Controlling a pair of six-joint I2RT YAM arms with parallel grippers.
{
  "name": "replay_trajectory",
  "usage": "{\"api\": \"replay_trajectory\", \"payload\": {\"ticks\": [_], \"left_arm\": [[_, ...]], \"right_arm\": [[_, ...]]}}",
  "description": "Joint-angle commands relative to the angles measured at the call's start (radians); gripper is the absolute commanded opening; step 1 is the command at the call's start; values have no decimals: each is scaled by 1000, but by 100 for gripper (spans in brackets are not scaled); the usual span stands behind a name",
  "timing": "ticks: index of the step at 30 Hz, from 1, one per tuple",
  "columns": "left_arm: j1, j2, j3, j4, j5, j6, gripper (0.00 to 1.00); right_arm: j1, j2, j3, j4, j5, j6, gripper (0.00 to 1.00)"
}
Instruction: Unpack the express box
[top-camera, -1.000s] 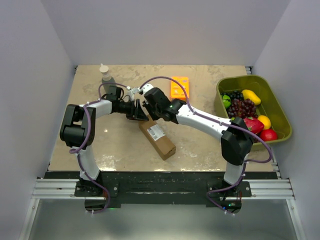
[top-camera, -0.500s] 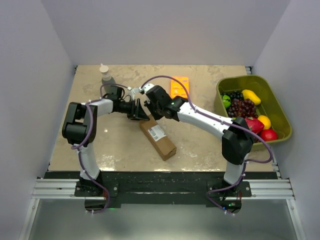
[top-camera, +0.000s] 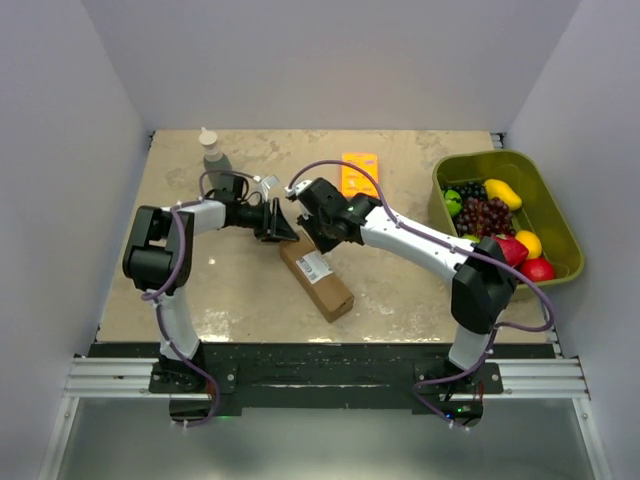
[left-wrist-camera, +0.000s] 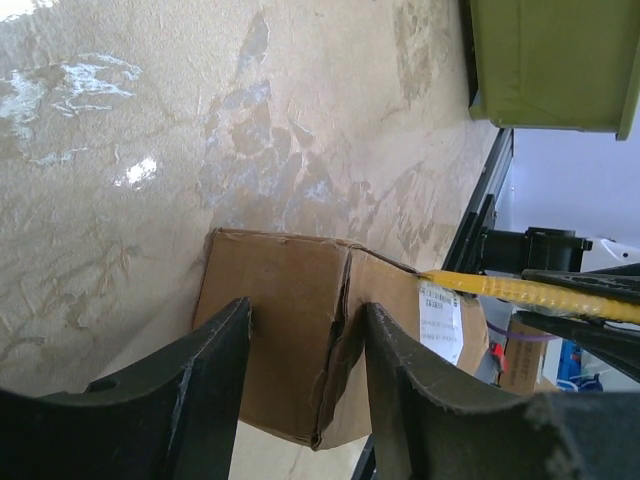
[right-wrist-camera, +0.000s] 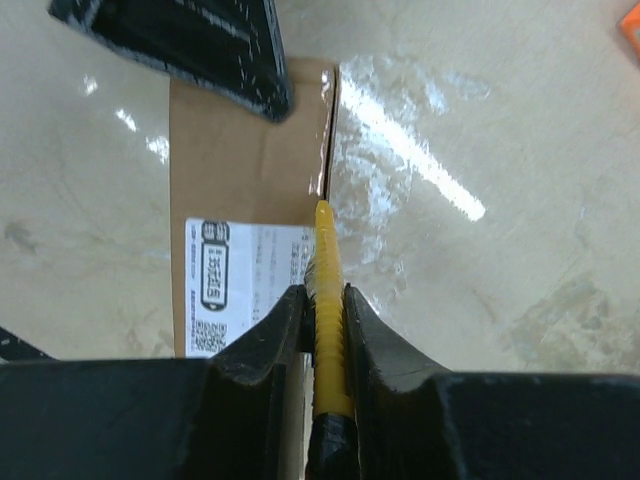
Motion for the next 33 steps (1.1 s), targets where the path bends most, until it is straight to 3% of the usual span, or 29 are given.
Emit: {"api": "replay_trajectory", "payload": {"ticks": [1, 14, 21, 27, 30, 33], "left_arm": [[-15, 59, -101, -112, -375, 60, 0], [95, 14, -89, -138, -443, 101, 0], [132, -24, -92, -152, -464, 115, 0], [174, -59, -109, -150, -481, 124, 0], [249, -70, -112, -155, -471, 127, 0], [289, -65, -101, -144, -388, 147, 0]], "right_arm": [[25, -60, -20, -188, -106, 35, 0], [38, -167, -114, -288, -129, 15, 0], [41, -235, -129, -421, -165, -54, 0], [45, -209, -60, -471, -140, -109, 0], [45, -203, -34, -493, -140, -120, 0], [38, -184, 9, -434, -50, -169, 0]]}}
